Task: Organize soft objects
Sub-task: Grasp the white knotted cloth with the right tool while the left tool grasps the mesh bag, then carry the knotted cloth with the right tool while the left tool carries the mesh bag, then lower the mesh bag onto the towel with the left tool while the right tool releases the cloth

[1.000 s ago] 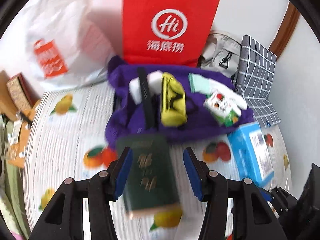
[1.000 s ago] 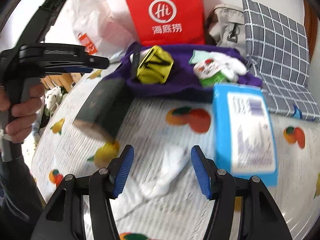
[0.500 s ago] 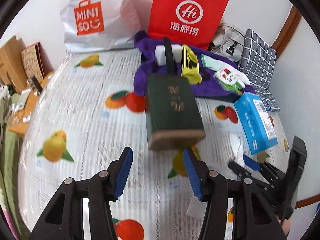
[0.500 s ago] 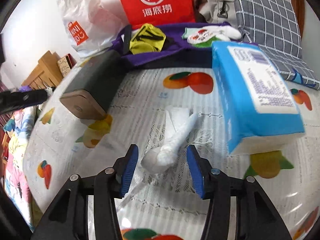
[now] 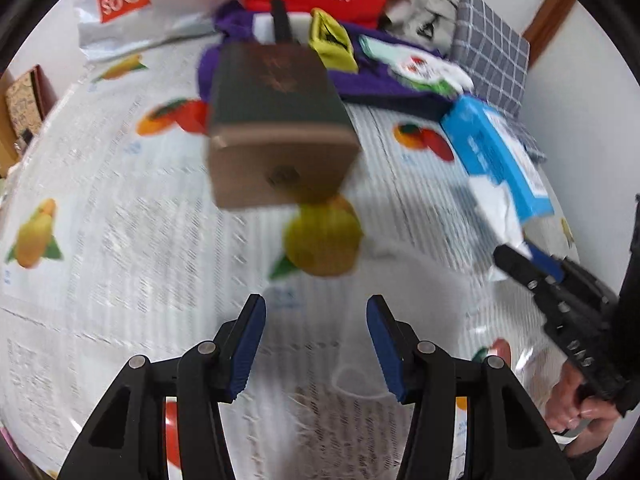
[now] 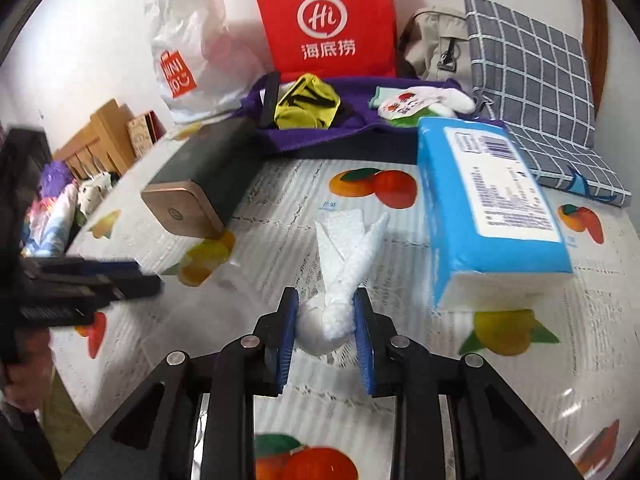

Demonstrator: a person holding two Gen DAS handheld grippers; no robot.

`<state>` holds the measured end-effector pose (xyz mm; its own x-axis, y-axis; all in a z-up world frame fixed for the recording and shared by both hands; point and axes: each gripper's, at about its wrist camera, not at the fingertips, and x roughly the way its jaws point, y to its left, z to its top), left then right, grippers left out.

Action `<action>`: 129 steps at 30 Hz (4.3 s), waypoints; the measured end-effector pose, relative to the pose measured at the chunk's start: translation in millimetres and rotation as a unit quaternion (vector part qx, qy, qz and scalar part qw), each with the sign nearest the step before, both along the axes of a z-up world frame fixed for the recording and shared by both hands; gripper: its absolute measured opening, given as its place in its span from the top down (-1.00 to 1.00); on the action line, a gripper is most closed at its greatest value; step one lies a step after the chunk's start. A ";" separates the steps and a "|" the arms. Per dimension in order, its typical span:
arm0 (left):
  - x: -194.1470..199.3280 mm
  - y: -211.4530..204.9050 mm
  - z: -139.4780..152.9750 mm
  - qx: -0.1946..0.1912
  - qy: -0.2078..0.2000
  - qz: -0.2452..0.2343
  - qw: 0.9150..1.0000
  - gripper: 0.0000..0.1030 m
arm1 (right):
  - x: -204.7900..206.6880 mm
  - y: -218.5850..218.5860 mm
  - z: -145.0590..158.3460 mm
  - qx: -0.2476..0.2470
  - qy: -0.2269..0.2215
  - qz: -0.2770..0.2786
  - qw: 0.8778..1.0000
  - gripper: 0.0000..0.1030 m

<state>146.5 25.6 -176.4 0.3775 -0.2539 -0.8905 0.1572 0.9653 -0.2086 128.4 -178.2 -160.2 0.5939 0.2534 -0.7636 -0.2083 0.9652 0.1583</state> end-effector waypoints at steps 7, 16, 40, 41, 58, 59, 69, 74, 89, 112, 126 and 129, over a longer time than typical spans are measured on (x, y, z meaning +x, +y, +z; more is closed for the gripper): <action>-11.2 -20.7 -5.0 -0.032 -0.018 -0.027 0.999 -0.44 | -28.2 -22.0 -5.2 -0.014 0.007 -0.007 1.000 0.46; -20.1 -68.6 -13.3 0.030 -0.025 -0.085 0.996 -0.98 | -47.2 -68.4 -21.6 -0.019 0.026 -0.045 0.998 0.46; -12.4 -36.9 -6.4 0.023 0.005 0.001 1.000 0.83 | -53.2 -87.7 -26.3 -0.001 0.034 -0.064 0.997 0.46; -14.9 -35.0 -6.3 0.026 0.005 0.003 1.000 0.83 | -53.7 -86.8 -24.2 0.000 0.033 -0.062 0.998 0.46; -40.5 -18.8 19.9 0.000 -0.015 0.022 1.000 0.83 | -68.4 -79.4 20.1 -0.006 -0.002 -0.051 0.999 0.46; -40.1 -19.2 21.8 0.000 -0.016 0.022 1.000 0.83 | -69.0 -79.0 22.2 -0.005 -0.003 -0.051 0.999 0.46; -43.5 -11.3 39.7 -0.007 -0.034 0.028 0.999 0.83 | -70.0 -71.3 39.9 -0.012 -0.020 -0.043 0.999 0.46; -42.2 -9.7 48.4 -0.001 -0.045 0.032 0.998 0.83 | -66.1 -69.5 50.2 -0.016 -0.029 -0.040 0.999 0.46; -26.5 -22.1 91.4 0.028 -0.094 0.030 0.995 0.83 | -41.4 -73.5 83.2 -0.032 -0.058 -0.044 0.997 0.46; 31.8 -33.8 135.0 0.046 -0.145 0.028 0.988 0.83 | 27.3 -66.2 111.5 -0.038 -0.080 -0.040 0.995 0.46; 85.7 -31.9 137.1 0.032 -0.143 0.033 0.989 0.83 | 92.5 -60.6 116.9 -0.027 -0.071 -0.032 0.997 0.46; 98.6 -29.5 134.5 0.029 -0.139 0.037 0.989 0.83 | 106.7 -60.5 113.5 -0.028 -0.068 -0.032 0.997 0.46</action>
<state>245.1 -3.9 -41.9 0.6249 -0.1684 -0.7623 0.1286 0.9853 -0.1122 235.0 -238.7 -46.6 0.7066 0.1708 -0.6867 -0.1614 0.9838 0.0786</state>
